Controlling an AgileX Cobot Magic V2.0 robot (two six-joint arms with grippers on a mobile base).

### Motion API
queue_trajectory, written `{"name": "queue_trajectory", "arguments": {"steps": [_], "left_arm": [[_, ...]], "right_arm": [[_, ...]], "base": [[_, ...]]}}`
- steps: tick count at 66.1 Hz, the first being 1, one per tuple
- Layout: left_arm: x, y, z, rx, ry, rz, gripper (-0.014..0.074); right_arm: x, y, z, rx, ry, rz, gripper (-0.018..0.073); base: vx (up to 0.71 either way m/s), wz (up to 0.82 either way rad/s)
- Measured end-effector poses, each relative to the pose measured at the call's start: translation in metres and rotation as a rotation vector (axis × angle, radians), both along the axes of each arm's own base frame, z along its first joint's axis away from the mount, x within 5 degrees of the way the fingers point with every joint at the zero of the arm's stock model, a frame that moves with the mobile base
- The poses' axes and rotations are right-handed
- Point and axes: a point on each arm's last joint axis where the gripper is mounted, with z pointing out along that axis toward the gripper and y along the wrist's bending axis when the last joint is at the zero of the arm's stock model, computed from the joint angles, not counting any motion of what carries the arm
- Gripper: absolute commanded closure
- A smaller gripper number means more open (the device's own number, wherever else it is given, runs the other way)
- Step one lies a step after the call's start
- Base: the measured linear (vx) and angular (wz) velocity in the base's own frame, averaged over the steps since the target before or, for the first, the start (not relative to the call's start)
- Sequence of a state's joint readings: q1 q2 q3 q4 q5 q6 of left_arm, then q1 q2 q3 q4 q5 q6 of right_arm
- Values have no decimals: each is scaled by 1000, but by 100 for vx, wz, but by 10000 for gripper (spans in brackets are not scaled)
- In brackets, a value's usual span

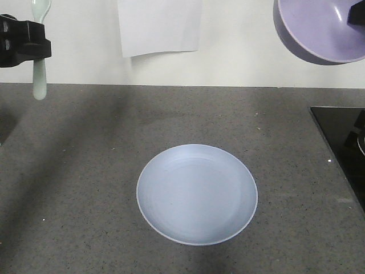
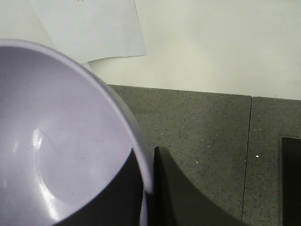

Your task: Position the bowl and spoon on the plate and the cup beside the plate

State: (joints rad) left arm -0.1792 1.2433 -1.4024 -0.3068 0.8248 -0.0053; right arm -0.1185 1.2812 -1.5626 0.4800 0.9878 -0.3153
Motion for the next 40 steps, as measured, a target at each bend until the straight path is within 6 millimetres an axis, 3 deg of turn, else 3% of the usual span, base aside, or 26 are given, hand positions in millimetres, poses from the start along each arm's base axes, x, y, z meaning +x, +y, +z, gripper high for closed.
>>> {"name": "queue_trajectory", "arguments": {"steps": [40], "left_arm": [[0, 0, 0, 0, 0, 0, 602]], "right_arm": [[0, 0, 0, 0, 0, 0, 569]], "base": [[0, 0]]}}
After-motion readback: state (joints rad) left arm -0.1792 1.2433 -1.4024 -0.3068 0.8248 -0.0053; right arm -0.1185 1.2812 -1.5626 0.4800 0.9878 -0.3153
